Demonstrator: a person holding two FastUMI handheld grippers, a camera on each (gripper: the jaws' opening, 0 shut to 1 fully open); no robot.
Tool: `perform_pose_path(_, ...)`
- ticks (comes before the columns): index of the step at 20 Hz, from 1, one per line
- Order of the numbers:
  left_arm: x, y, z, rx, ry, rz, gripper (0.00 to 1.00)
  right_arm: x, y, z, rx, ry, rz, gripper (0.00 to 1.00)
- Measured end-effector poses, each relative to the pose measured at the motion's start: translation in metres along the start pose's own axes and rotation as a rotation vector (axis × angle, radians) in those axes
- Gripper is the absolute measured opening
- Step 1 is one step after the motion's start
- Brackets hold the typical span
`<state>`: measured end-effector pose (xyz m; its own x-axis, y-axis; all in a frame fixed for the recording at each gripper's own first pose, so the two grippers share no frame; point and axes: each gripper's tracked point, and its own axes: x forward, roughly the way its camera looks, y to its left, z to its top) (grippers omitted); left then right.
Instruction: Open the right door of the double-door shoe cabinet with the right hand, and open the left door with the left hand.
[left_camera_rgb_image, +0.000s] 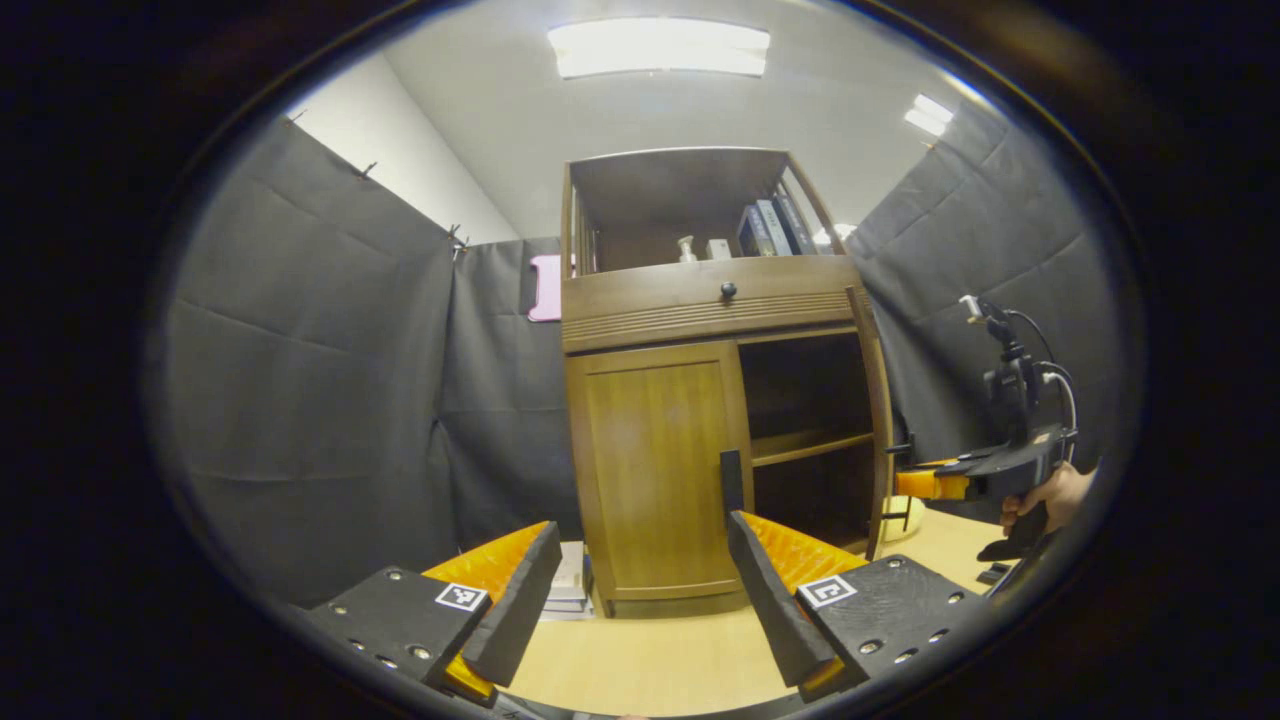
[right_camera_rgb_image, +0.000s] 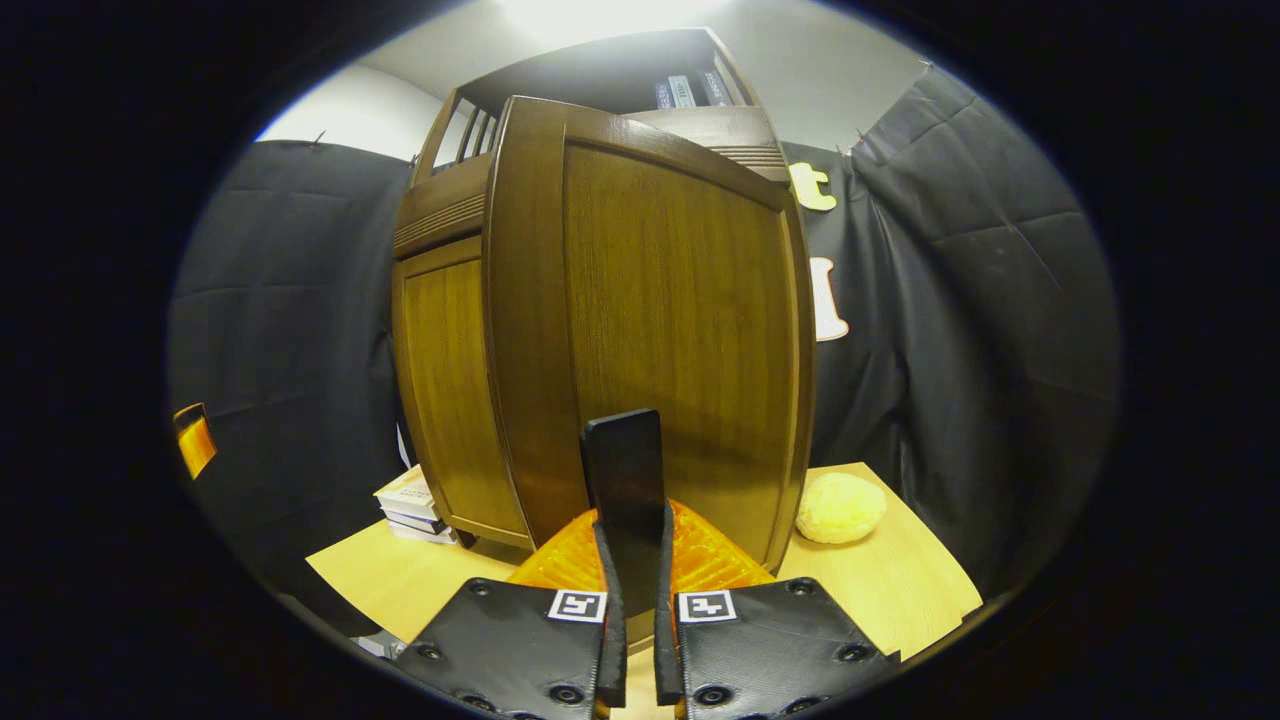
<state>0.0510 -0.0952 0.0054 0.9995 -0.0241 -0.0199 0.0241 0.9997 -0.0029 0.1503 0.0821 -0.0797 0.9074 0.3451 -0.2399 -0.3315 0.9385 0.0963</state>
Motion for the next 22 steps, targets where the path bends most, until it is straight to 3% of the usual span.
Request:
perform_pose_path(5,0.005,-0.014,-0.003,-0.004,0.006,-0.031,0.99,-0.017,-0.023,-0.003,0.006,0.002,-0.002,0.12)
perform_pose_path(12,0.006,-0.066,0.003,0.003,-0.002,-0.075,0.99,-0.041,-0.063,-0.009,0.011,-0.008,-0.025,0.12)
perform_pose_path(22,-0.001,-0.11,0.015,0.021,-0.032,-0.083,0.99,-0.071,-0.127,-0.016,0.062,-0.02,-0.075,0.11)
